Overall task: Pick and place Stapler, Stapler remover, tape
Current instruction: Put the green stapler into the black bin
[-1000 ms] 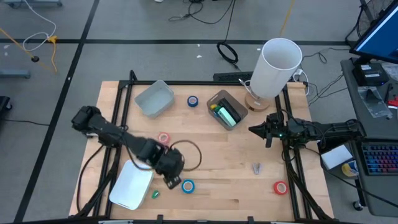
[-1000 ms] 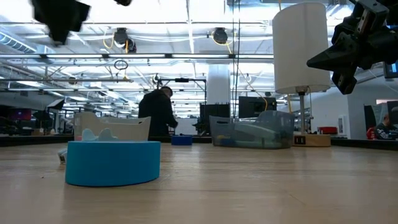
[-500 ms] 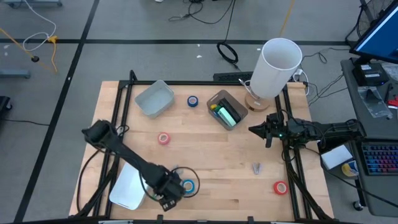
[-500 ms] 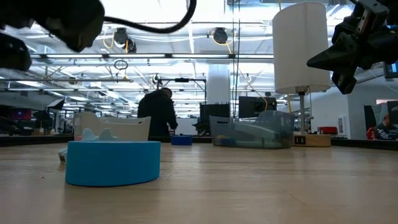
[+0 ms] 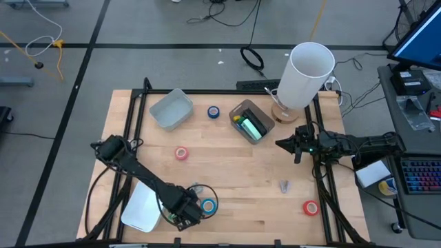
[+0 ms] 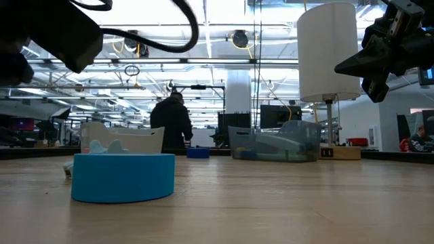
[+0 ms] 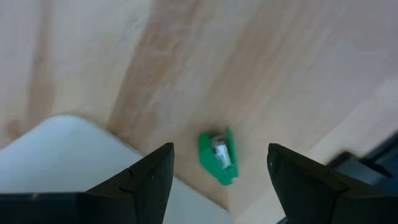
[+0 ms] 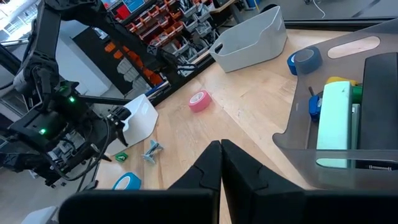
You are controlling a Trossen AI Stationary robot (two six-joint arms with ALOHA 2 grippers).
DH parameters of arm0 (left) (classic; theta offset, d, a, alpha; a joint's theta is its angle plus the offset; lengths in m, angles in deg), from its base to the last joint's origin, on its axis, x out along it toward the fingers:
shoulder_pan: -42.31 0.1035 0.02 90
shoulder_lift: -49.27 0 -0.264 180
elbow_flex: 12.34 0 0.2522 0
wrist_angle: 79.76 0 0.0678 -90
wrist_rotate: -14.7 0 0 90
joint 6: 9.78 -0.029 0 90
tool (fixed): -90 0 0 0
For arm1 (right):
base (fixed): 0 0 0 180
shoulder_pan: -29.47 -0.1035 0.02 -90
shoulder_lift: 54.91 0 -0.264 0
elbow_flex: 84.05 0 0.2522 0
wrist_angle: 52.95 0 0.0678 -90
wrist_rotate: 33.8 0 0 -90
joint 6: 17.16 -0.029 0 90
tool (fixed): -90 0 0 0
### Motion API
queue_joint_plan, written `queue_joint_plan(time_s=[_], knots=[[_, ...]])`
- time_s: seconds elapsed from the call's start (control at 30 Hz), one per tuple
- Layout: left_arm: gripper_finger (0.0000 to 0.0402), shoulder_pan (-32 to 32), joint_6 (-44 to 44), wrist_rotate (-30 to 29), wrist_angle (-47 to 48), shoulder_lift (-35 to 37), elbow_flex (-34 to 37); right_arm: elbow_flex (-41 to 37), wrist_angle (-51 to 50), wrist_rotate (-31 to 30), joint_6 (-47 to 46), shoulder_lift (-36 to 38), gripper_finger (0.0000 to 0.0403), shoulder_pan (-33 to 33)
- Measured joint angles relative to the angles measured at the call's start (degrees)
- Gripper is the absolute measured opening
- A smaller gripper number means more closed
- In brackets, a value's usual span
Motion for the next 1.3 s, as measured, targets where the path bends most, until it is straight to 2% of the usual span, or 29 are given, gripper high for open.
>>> queue_joint_plan(time_s=[0.23,0.47,0.9,1.3], knots=[[0.0257,-0.1,0.0,1.6,-0.5,0.0,1.2,0.0,0.0,0.0,0.0,0.0,0.0004,0.0],[0.0257,-1.2,3.0,3.1,-6.2,0.1,4.3,0.0,0.0,0.0,0.1,0.0,0.0004,0.0],[0.0257,-1.2,3.9,0.9,-6.9,0.1,4.8,0.0,0.0,-0.1,0.0,0.0,0.0004,0.0],[0.0257,0.9,4.5,3.9,-6.2,0.5,4.8,0.0,0.0,-0.4,0.0,0.0,0.0004,0.0]])
